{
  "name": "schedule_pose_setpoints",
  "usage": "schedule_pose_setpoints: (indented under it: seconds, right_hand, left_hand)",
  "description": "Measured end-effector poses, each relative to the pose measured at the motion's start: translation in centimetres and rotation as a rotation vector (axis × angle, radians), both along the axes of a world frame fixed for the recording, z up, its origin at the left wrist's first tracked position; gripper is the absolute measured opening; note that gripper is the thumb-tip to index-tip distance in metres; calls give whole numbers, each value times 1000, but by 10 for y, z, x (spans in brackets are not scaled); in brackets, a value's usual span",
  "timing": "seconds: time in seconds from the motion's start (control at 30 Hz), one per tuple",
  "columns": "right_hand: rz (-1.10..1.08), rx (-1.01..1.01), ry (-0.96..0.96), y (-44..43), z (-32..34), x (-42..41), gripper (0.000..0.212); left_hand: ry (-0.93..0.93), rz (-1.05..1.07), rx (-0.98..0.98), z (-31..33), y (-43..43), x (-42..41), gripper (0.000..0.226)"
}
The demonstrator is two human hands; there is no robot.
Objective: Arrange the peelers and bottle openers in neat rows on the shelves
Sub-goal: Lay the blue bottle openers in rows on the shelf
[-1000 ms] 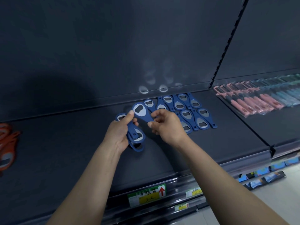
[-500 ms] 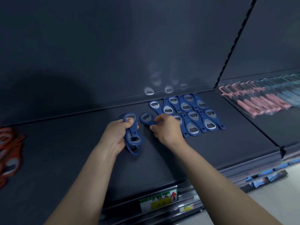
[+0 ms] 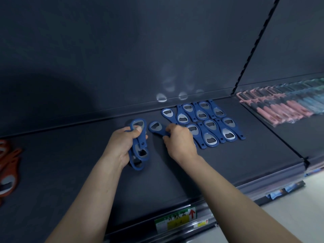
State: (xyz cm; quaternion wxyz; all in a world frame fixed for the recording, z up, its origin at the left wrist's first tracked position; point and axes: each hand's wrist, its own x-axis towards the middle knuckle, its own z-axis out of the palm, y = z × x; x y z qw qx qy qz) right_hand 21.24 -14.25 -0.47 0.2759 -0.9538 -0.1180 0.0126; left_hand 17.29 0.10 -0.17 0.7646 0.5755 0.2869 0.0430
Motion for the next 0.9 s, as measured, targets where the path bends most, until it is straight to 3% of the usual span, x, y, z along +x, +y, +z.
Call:
schedule_pose_setpoints:
  seconds: [0.17, 0.3, 0.5, 0.63, 0.9]
  right_hand:
    - [123, -84, -90, 4, -5, 10, 47]
    - [98, -24, -77, 12, -6, 6, 28]
    - [194, -142, -23, 31, -8, 4, 39]
    - [207, -87, -19, 31, -5, 11, 45]
    - [217, -144, -115, 27, -9, 19, 28]
  left_hand:
    - [-14, 21, 7, -1, 8, -1, 12]
    - [-8, 71, 4, -1, 16, -5, 12]
    - [-6, 113, -13, -2, 20, -12, 9]
    - [-5, 112, -3, -4, 21, -14, 10]
    - [1, 97, -12, -7, 22, -16, 9]
